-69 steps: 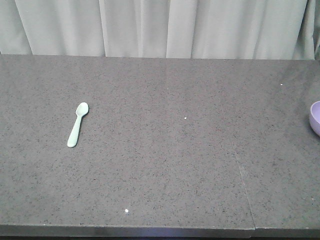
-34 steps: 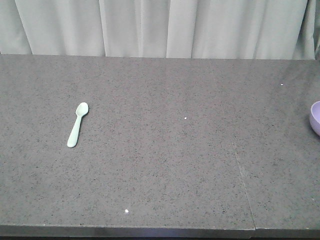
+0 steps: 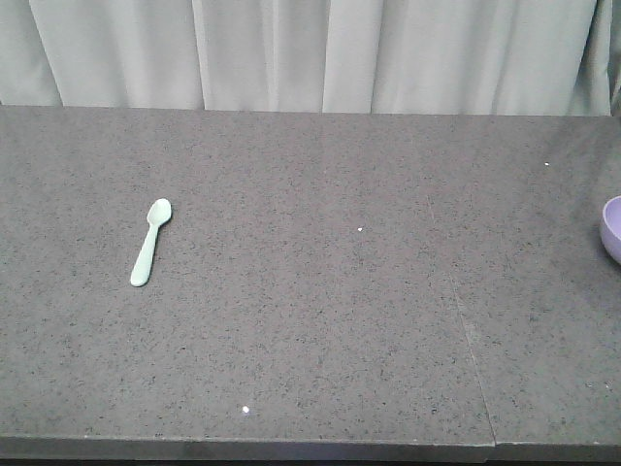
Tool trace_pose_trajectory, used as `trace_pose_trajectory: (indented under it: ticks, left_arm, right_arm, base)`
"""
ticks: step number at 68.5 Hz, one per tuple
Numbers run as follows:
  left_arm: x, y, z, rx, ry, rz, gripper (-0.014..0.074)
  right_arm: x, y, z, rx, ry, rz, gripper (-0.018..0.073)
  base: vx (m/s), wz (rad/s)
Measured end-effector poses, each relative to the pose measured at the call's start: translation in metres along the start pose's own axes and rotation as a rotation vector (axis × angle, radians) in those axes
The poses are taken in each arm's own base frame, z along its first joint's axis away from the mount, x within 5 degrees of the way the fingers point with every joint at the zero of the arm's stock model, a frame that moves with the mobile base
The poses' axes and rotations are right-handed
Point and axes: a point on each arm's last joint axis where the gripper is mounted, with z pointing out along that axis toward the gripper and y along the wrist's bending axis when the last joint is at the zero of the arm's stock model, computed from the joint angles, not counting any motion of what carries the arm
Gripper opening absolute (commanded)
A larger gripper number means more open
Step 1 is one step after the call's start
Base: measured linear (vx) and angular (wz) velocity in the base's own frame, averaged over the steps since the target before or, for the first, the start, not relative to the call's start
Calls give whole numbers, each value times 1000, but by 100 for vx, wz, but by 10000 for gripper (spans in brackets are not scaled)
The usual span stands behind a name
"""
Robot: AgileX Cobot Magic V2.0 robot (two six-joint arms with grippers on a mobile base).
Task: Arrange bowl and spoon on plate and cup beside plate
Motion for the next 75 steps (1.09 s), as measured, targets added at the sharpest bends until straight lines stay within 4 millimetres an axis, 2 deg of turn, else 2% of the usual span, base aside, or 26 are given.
trace_pose_trajectory:
  ticks: [10, 23, 31, 41, 46, 51, 56, 64, 75]
  left_arm:
    - [5, -1, 16, 1, 112, 4, -6]
    - [7, -1, 22, 2, 150, 6, 27]
    - [7, -1, 22, 1, 148, 4, 155]
    - [5, -2, 22, 6, 120, -2, 407]
    - [4, -3, 22, 17, 114, -19, 503]
    - [4, -4, 25, 26, 127, -32, 558]
    - [5, -5, 33, 31, 163, -34, 570]
    - [6, -7, 49, 55, 253, -21, 569]
    - [-11, -18, 79, 155, 332, -7, 556]
  right_arm:
    - [8, 2, 18, -18, 183, 13, -3]
    - [12, 3, 31, -26, 265, 16, 6]
    - [12, 3, 34, -28, 279, 17, 65]
    - [12, 3, 34, -28, 279, 17, 246]
    - [12, 3, 34, -28, 279, 17, 333]
    - [12, 3, 34, -29, 279, 18, 412]
    - [12, 3, 34, -29, 279, 18, 447]
    - [12, 3, 34, -29, 279, 18, 449]
    - [12, 3, 34, -29, 279, 18, 446]
  base:
    - [0, 0]
    - [0, 0]
    - [0, 0]
    - [0, 0]
    - [0, 0]
    - [0, 0]
    - [0, 0]
    - [0, 0]
    - [0, 0]
